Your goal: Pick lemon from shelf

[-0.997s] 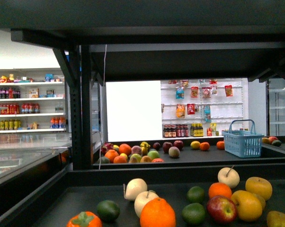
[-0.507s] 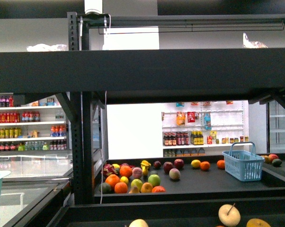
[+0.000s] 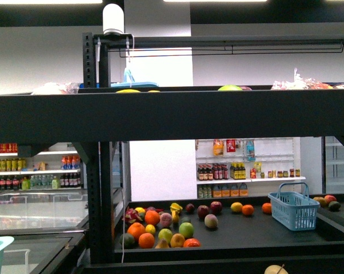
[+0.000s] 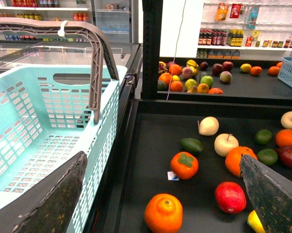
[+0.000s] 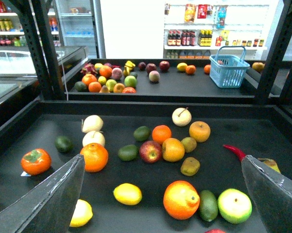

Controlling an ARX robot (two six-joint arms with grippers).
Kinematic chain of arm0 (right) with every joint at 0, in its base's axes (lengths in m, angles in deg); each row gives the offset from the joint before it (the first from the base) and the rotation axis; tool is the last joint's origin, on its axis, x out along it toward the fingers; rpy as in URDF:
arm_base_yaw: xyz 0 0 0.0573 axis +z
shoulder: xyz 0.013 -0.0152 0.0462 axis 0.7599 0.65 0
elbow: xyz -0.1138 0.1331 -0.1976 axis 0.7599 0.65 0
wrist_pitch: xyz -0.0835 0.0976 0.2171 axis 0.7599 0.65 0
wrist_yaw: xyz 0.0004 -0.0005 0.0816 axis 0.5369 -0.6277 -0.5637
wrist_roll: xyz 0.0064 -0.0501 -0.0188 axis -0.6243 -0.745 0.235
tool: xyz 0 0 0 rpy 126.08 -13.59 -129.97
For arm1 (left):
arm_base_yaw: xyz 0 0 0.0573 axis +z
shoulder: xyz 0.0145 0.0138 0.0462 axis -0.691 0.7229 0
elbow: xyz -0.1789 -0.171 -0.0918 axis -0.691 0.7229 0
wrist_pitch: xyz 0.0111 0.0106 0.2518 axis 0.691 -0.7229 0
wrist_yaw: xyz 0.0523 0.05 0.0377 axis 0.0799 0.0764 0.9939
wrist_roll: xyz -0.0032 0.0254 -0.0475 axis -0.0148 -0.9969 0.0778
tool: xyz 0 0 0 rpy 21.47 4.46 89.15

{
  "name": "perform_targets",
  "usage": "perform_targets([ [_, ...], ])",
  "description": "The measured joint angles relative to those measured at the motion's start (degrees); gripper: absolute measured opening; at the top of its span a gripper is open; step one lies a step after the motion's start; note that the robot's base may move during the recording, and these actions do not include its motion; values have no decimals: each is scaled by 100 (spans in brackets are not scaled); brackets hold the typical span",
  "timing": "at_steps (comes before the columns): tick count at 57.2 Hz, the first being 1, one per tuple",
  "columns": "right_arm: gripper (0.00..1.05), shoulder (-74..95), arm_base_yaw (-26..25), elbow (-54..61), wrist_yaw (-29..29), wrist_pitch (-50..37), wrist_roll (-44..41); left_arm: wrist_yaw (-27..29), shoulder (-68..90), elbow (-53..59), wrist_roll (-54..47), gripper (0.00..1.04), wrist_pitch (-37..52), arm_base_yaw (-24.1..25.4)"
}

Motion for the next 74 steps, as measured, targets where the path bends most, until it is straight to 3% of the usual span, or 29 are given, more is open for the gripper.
perform_targets([
  [8,97,0,0,0,2,0,-2,2,0,0,0,97,-2,0],
  [12,97,0,0,0,2,0,-2,-348,238,-127,457,97,-389,125],
  [30,97,0,0,0,-2,0,-2,-2129,3377,-1532,3635,97,973,1620],
  [43,97,0,-2,0,-2,0,-2,-2544,5016,-2662,5523,97,1373,2374],
  [60,97,0,0,0,-2,0,-2,-3058,6389,-3676,6426,97,1292,3436],
  [74,97,0,0,0,-2,0,-2,-3222,7458,-4295,6732,97,1775,3611],
])
